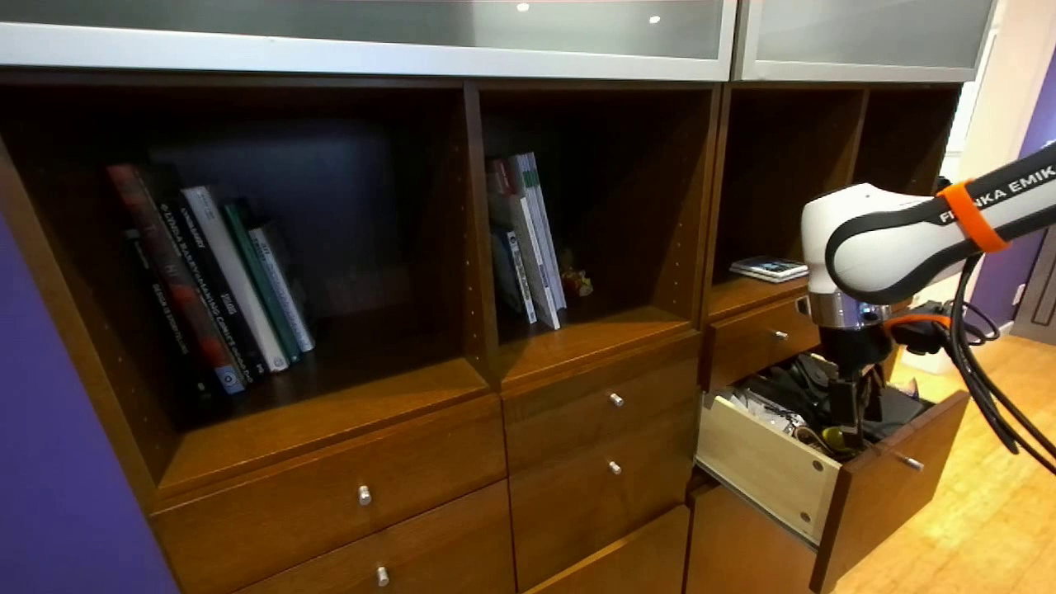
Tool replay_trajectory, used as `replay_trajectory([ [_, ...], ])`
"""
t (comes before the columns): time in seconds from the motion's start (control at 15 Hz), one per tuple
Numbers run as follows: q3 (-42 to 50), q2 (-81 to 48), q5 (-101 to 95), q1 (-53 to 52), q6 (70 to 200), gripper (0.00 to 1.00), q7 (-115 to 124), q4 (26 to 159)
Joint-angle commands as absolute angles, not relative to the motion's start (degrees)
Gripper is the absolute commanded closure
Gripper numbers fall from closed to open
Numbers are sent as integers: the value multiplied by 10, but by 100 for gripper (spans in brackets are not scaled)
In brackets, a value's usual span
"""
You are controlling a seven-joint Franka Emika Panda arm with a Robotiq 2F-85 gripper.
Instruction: Put the yellow egg on the shelf above the open drawer
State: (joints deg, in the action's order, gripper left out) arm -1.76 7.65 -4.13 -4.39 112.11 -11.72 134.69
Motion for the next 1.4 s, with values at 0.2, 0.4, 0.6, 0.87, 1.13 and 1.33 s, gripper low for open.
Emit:
replay_trajectory([
  [0.2,-22,41,-61,-39,1144,22,-108,1321],
  [0.4,-22,32,-69,-37,1152,30,-101,1316],
  [0.6,-23,25,-81,-36,1158,35,-91,1314],
  [0.87,-24,17,-95,-37,1165,34,-81,1315],
  [1.13,-26,9,-108,-38,1165,39,-74,1313],
  [1.33,-27,12,-116,-39,1159,61,-75,1313],
])
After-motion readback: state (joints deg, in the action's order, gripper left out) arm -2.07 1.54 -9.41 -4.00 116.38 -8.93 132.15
